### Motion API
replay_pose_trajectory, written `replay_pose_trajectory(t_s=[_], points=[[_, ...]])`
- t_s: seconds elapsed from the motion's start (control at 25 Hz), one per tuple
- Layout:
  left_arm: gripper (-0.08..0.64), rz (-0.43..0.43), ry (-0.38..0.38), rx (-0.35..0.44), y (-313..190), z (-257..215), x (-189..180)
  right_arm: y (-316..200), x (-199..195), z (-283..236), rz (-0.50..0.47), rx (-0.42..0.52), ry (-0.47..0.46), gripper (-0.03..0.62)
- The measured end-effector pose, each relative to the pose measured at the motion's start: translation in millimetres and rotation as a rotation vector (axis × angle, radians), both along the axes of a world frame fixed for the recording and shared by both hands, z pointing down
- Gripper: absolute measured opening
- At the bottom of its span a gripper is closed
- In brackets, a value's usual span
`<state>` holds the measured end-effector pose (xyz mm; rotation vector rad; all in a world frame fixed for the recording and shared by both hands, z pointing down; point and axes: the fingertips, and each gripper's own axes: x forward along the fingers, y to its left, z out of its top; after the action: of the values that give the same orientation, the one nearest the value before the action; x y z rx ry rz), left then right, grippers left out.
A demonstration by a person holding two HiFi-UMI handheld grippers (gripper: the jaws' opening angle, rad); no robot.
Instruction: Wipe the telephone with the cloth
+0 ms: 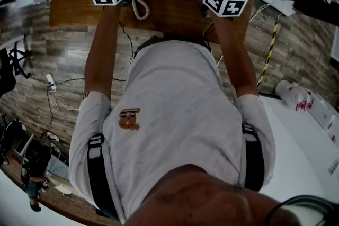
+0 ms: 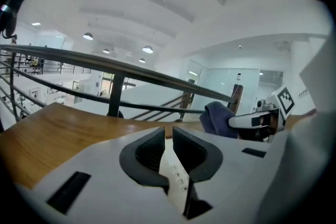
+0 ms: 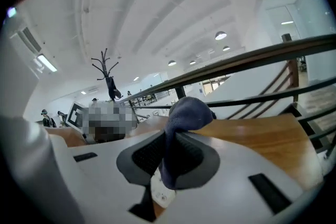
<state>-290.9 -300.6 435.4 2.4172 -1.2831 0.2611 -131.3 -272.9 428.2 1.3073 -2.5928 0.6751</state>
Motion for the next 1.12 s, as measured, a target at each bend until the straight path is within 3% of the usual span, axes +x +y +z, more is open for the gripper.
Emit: replay_pose_trajectory(t_s=[0.16, 0.4, 0.6, 0.76, 1.12], points=[[0.046, 0.035, 0.051, 0.156, 9, -49, 18, -3, -10, -33, -0.047, 0.116, 0.004, 0.06], [0.037, 0.094, 0.0, 0.342, 29, -104, 41, 11, -25, -81, -0.105, 0.266, -0.019, 0.06], [0.025, 0.102, 0.003, 0.47, 48, -137, 58, 27, -19, -120, -0.123, 0.404, -0.063, 0.06], [0.018, 0.066, 0.015, 0.52, 57, -150, 57, 37, -16, -134, -0.13, 0.473, -0.092, 0.06], [0.018, 0.014, 0.036, 0.531, 67, -158, 57, 53, -15, -140, -0.166, 0.552, -0.071, 0.06]])
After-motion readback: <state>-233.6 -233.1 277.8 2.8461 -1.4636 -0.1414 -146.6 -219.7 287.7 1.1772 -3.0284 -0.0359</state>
